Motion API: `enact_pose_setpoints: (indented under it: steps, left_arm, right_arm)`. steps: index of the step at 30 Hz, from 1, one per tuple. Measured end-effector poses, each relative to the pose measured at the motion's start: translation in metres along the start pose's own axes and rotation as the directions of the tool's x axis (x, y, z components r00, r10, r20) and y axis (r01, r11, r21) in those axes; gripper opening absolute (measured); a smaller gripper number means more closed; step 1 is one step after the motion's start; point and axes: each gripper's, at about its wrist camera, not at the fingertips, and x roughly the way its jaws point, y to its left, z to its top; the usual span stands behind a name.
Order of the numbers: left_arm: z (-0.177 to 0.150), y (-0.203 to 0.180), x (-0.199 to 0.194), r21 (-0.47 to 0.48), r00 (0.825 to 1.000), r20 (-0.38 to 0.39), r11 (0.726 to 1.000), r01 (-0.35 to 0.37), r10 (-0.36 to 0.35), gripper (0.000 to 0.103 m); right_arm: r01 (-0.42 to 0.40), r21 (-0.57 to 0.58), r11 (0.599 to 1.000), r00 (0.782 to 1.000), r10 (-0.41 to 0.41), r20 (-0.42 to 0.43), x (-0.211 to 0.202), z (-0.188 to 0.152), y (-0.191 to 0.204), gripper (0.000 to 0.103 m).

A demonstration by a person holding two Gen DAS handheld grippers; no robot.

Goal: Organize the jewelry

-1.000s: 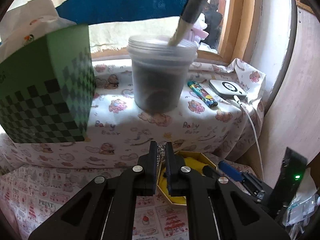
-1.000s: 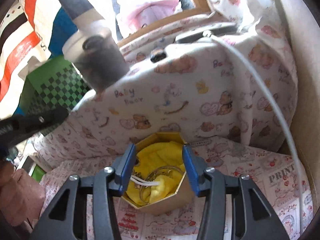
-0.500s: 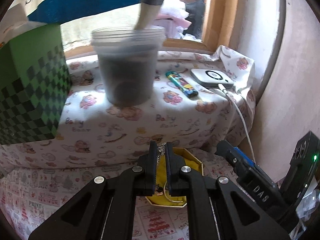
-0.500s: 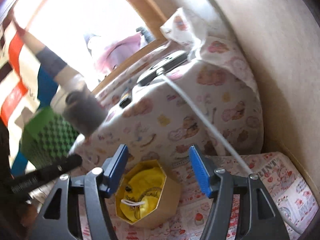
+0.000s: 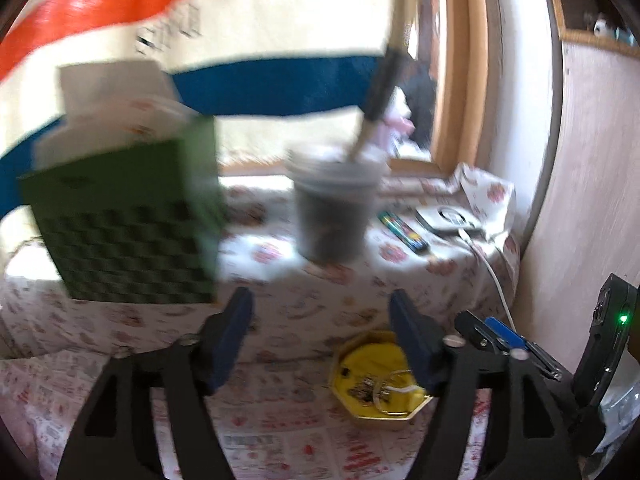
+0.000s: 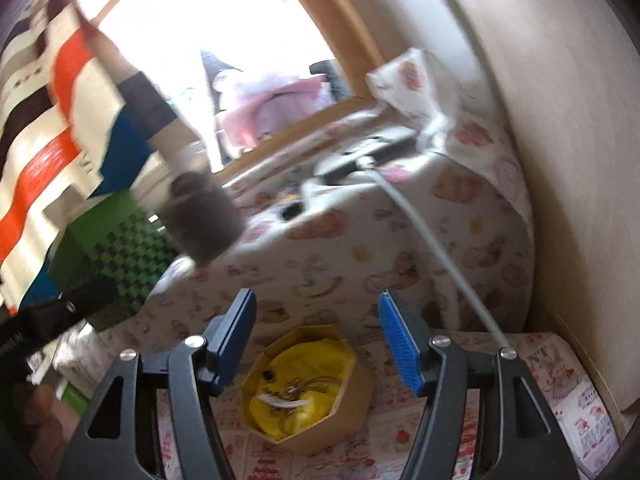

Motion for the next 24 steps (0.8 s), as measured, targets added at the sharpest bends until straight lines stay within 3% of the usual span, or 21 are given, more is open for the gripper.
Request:
enact_pose_setpoints:
  steps: [2,5,10,16,24]
  left_arm:
    - [-0.008,0.014,-0.021,0.019,0.998,0.067,1.000,-0.017,0.016,0.088]
    - [-0.026,0.040,-0.053,0.008,0.984,0.167,0.997,-0.071,0.068,0.098]
    - [-0.045,0.077,-0.084,-0.045,0.969,0.225,0.995,-0.093,0.101,0.102]
    - [-0.070,0.082,-0.090,0.017,0.945,0.279,0.984,-0.180,0.168,0.102]
    - [-0.107,0.092,-0.074,-0.010,0.945,0.261,0.979,-0.204,0.199,0.102]
  right_arm:
    - [-0.007,-0.044,0.999,1.000,0.008,0.013,-0.009,0.001,0.013,0.071]
    - [-0.021,-0.119,0.993,0.995,0.032,0.096,-0.034,0.000,0.034,0.103]
    - [-0.014,-0.163,0.986,0.991,0.036,0.130,-0.051,-0.006,0.055,0.103]
    - [0.026,-0.279,0.960,0.980,0.031,0.198,-0.060,-0.024,0.078,0.103]
    - [0.016,-0.348,0.937,0.977,0.060,0.206,-0.050,-0.057,0.081,0.103]
